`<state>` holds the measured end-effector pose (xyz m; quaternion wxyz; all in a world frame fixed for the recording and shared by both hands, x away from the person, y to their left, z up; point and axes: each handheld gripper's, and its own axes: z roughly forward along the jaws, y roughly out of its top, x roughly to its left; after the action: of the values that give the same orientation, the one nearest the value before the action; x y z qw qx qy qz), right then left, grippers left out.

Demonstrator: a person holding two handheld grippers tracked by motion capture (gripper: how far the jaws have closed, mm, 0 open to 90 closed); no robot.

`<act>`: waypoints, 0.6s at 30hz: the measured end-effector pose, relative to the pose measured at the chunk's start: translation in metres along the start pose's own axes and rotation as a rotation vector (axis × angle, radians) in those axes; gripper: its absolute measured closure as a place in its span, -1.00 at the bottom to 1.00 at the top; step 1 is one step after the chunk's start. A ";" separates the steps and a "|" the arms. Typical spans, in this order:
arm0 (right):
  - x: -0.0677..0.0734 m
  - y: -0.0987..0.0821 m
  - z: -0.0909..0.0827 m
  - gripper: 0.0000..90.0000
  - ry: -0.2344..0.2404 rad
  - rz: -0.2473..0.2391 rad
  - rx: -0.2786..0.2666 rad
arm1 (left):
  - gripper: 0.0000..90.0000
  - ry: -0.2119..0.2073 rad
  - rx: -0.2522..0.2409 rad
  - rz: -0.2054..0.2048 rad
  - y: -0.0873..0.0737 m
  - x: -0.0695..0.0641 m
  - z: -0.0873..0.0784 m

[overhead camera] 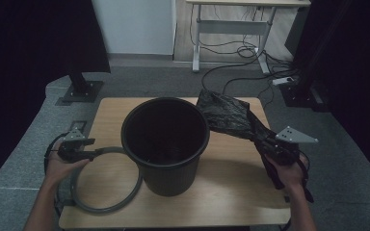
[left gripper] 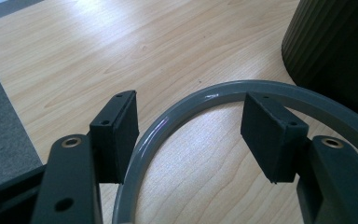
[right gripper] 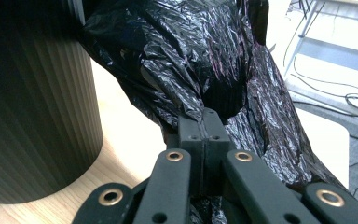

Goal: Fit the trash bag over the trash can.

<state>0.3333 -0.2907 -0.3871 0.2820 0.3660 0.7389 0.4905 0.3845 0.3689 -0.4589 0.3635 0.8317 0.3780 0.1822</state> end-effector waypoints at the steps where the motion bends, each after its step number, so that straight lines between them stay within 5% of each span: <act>1: 0.000 0.000 0.000 0.99 0.000 0.000 0.000 | -0.17 0.000 0.000 0.000 0.000 0.000 0.000; 18: -0.008 0.014 -0.016 0.99 -0.025 0.001 -0.044 | -0.16 -0.003 0.003 0.002 0.002 -0.001 0.001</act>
<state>0.3288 -0.3018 -0.3683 0.2990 0.3663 0.7241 0.5021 0.3857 0.3672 -0.4585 0.3628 0.8329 0.3769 0.1807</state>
